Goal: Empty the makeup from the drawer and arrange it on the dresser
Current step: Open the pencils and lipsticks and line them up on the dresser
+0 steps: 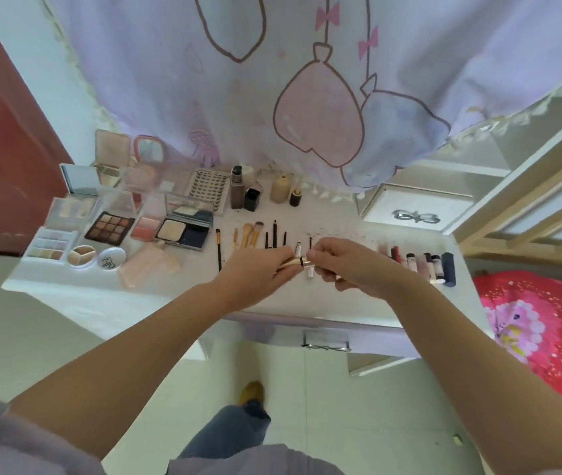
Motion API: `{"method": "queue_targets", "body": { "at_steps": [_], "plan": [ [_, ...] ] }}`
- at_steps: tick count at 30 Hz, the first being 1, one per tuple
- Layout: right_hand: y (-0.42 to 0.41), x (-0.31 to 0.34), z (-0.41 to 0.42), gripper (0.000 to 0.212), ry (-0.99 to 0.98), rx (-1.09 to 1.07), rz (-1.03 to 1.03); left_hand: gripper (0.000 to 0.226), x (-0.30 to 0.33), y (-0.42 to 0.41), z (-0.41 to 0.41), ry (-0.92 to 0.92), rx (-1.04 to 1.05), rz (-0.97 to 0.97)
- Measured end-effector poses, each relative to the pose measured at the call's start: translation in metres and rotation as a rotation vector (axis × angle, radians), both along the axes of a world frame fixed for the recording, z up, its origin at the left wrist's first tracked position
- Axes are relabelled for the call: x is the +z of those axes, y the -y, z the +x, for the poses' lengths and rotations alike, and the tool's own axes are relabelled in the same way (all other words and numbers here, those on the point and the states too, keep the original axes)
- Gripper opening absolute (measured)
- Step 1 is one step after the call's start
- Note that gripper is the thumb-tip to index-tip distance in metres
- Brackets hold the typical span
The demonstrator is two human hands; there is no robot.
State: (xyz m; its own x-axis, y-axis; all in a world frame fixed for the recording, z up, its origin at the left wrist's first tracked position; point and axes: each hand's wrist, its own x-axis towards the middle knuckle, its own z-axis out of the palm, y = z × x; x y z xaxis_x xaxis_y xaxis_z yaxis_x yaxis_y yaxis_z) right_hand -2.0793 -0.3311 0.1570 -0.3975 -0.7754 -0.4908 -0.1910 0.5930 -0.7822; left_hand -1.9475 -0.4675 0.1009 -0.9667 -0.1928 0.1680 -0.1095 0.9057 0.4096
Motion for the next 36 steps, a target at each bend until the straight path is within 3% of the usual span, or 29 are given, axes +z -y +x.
{"method": "queue_targets", "body": {
  "at_steps": [2, 6, 11, 15, 19, 23, 28, 32, 36],
  "plan": [
    [-0.005, -0.001, 0.006, 0.019, 0.024, -0.042, -0.014, 0.032, 0.001, -0.004, 0.004, 0.02, 0.002, 0.01],
    [-0.005, -0.004, 0.002, 0.046, 0.065, -0.067, 0.072, 0.031, 0.001, -0.001, 0.0, 0.041, -0.05, -0.024],
    [0.006, -0.005, -0.024, 0.022, 0.085, -0.034, 0.023, 0.025, 0.002, 0.02, -0.025, 0.045, -0.07, -0.025],
    [0.015, 0.0, -0.044, 0.041, 0.117, -0.056, 0.067, 0.032, 0.007, 0.033, -0.048, 0.059, -0.099, -0.076],
    [0.009, 0.0, -0.058, 0.018, 0.104, -0.069, -0.002, 0.043, 0.013, 0.037, -0.064, 0.13, -0.138, -0.068],
    [0.005, -0.001, -0.07, 0.045, 0.144, -0.11, 0.046, 0.031, 0.014, 0.034, -0.078, 0.122, -0.167, -0.043],
    [-0.006, -0.007, -0.09, 0.022, 0.122, -0.096, -0.005, 0.026, 0.008, 0.023, -0.1, 0.128, -0.142, -0.058],
    [-0.016, -0.005, -0.111, 0.042, 0.121, -0.056, 0.051, 0.027, 0.007, 0.008, -0.116, 0.129, -0.1, -0.07],
    [-0.025, -0.002, -0.133, 0.03, 0.002, 0.051, 0.042, 0.027, 0.005, -0.008, -0.134, 0.168, -0.09, 0.0]
  ]
}}
